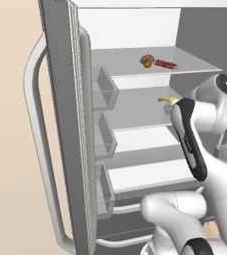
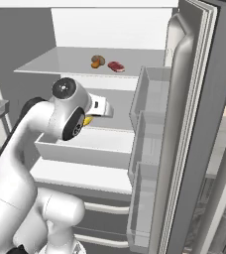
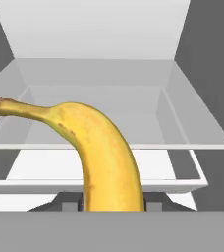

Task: Open the fridge, remove the banana, mushroom, and steak, and place them on any counter.

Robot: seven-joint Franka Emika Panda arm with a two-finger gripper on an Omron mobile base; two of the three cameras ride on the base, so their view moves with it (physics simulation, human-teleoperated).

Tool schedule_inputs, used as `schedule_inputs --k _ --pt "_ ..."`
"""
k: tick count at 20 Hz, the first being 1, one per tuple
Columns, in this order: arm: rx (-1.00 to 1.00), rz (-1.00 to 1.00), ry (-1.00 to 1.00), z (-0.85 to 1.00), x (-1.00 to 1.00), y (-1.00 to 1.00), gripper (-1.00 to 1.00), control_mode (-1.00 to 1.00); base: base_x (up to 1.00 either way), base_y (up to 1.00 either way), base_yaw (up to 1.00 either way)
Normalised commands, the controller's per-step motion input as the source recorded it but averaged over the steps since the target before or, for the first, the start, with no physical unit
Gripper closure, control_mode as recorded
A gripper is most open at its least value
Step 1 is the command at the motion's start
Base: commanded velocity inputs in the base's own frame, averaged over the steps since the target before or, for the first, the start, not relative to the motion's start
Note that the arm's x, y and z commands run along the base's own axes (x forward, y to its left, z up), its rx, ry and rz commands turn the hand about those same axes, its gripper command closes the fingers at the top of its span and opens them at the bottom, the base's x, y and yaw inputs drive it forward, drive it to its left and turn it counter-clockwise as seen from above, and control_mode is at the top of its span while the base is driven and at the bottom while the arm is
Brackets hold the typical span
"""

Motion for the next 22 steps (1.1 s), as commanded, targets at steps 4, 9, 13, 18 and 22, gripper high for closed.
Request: schedule_inputs --k 4,9,13,18,22 --pt "-0.13 0.00 0.00 0.45 -1.00 0.22 1.00 -1.00 0.00 0.00 0.00" --pt "-0.13 0.00 0.04 0.24 -0.52 0.16 1.00 -1.00 0.00 0.00 0.00" --pt "-0.05 0.05 0.03 0.01 0.00 0.17 1.00 -1.00 0.00 0.00 0.00" --pt "0.00 0.01 0.00 0.00 0.00 0.00 1.00 -1.00 0.00 0.00 0.00" --pt "0.00 0.00 0.00 0.00 -0.03 0.00 1.00 1.00 -0.11 0.00 0.00"
